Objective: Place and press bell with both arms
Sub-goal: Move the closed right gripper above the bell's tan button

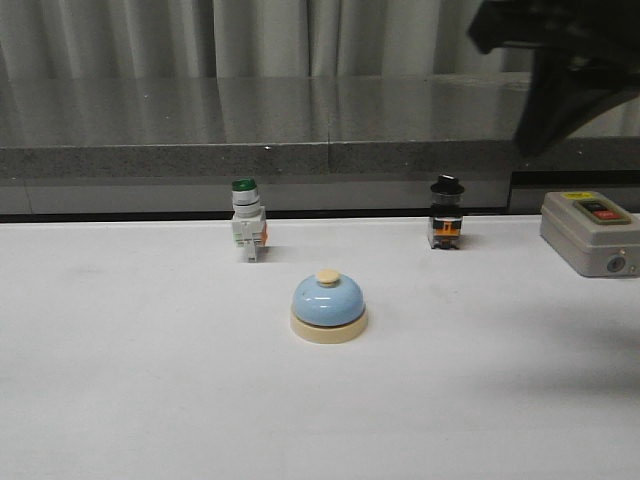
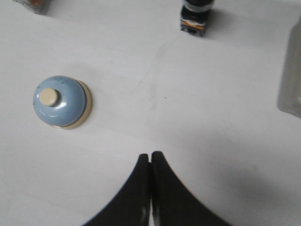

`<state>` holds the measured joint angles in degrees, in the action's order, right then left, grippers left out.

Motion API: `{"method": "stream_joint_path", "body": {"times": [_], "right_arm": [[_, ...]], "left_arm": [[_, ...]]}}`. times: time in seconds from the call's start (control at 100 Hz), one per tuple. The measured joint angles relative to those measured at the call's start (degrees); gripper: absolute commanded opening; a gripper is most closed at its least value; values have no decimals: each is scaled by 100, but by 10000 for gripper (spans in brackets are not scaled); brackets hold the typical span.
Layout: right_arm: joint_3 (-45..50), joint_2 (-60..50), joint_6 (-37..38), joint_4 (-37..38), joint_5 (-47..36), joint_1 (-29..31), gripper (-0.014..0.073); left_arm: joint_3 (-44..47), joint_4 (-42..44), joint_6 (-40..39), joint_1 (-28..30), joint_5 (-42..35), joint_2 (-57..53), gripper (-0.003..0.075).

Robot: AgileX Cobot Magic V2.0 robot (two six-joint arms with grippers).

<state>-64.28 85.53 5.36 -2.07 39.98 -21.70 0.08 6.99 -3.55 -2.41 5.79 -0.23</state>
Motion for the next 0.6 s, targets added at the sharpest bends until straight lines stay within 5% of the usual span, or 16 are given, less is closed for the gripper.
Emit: {"method": "stream_joint_path", "body": {"times": [0.6], "right_arm": [[-1904,2538,0,-22,166,-1136,-60]], "left_arm": [[0,0,0,0,-12,0,-20]]}}
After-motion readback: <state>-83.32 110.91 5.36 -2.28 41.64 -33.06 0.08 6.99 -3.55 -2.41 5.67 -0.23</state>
